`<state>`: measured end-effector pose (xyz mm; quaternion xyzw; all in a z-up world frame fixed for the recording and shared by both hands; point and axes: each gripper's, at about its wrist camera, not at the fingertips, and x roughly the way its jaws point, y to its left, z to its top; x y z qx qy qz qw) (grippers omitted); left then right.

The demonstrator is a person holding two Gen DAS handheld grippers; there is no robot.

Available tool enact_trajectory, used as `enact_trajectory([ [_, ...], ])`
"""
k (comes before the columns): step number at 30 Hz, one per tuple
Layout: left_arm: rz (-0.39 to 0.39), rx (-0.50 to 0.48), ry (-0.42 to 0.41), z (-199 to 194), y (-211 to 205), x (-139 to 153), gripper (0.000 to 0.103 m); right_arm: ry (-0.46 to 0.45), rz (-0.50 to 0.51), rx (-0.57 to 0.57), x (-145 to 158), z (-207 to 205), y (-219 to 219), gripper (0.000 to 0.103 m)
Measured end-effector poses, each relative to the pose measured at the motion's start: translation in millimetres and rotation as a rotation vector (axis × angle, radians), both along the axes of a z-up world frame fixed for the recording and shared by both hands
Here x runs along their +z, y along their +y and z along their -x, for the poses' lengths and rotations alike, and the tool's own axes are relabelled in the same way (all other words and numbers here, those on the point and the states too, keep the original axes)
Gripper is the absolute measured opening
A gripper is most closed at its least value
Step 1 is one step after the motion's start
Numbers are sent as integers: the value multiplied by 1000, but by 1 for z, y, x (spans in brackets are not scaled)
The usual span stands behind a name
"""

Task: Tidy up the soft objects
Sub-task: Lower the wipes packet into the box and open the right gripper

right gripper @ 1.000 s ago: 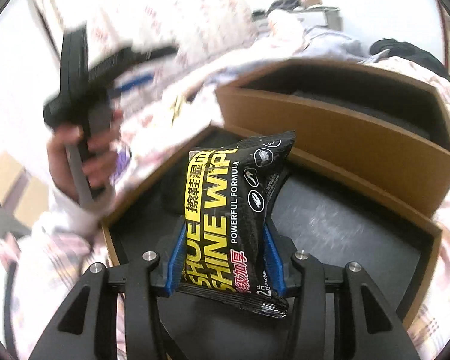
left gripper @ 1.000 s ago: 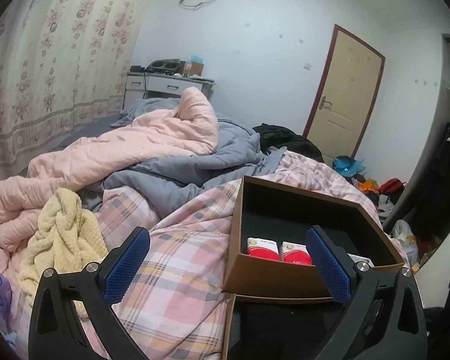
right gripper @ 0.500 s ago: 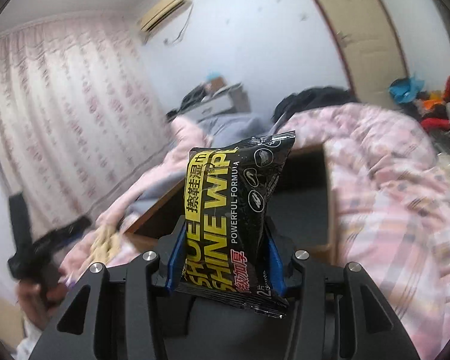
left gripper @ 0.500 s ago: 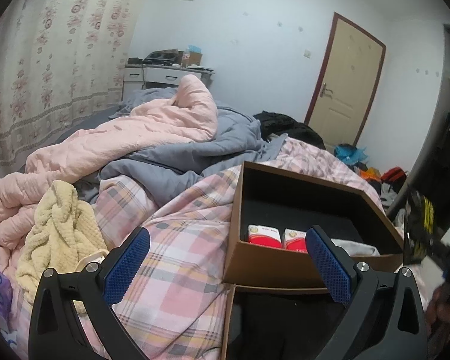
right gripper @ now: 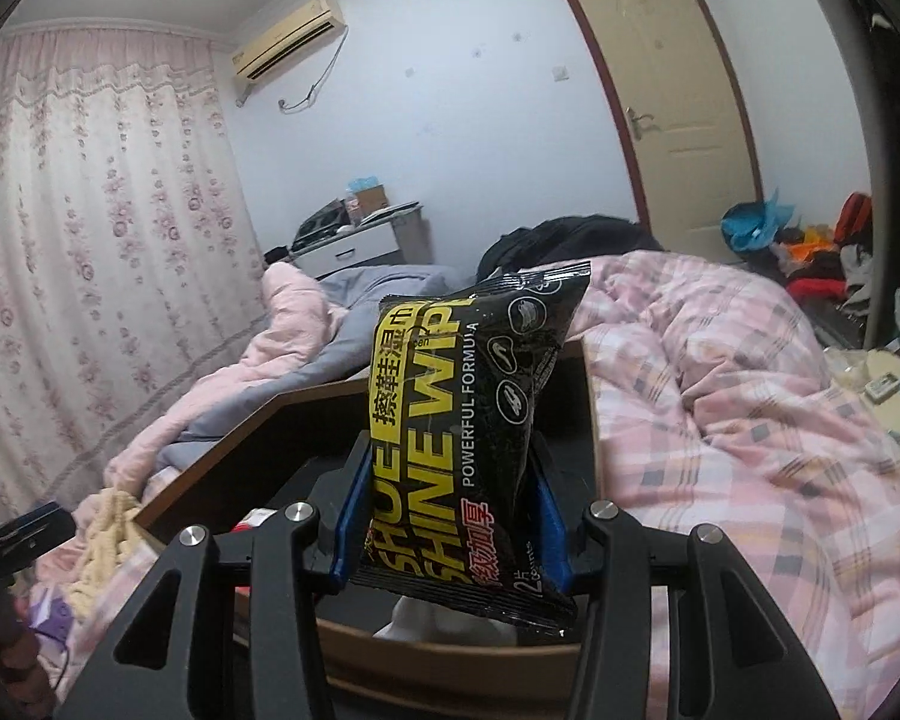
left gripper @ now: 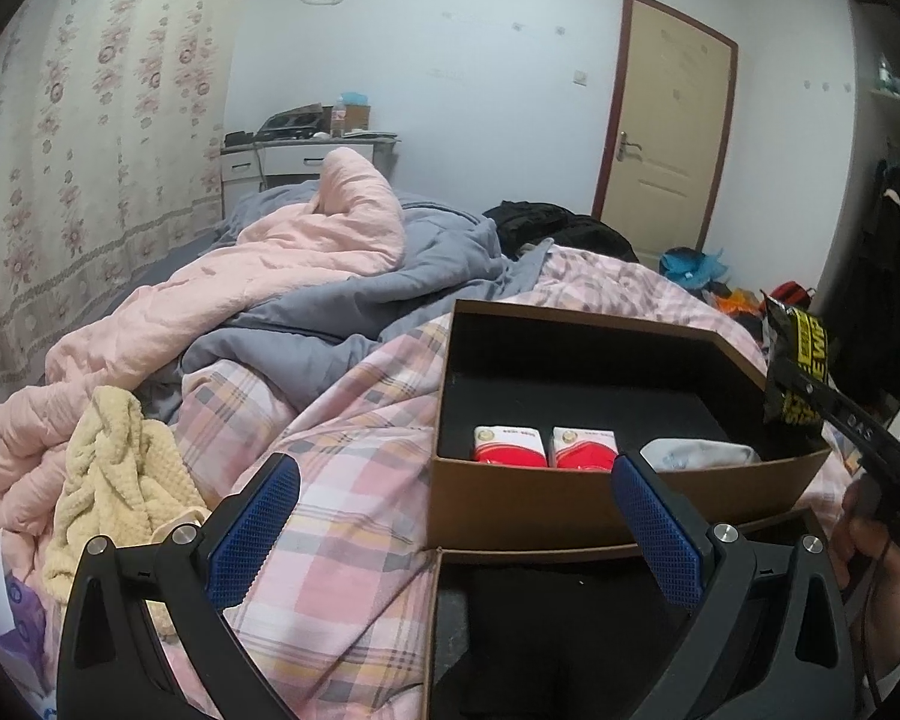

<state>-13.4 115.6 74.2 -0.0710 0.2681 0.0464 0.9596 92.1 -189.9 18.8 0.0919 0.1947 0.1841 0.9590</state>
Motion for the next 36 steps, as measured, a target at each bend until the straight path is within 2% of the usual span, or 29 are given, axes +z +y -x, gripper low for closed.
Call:
enact_trajectory([
  [5,-1,-6,1,0,-2,0,103,49,2,9,-12,0,3,43],
  [13,-10,-19,-2,1,-9,1,103,63,216,20,-24,12,32,45],
  [19,-12,-24,-3,1,-10,0,103,94,302,7,-32,16,36,46],
  [26,-9,-24,-5,1,-10,0,103,109,318,-3,-32,15,31,53],
  [28,-11,-24,-8,1,-11,1,103,104,319,-3,-31,16,30,68],
  [30,-12,-23,-12,3,-10,2,103,103,316,16,-31,16,33,71],
  [36,-16,-23,-11,3,-10,2,103,103,316,16,-32,16,34,72],
])
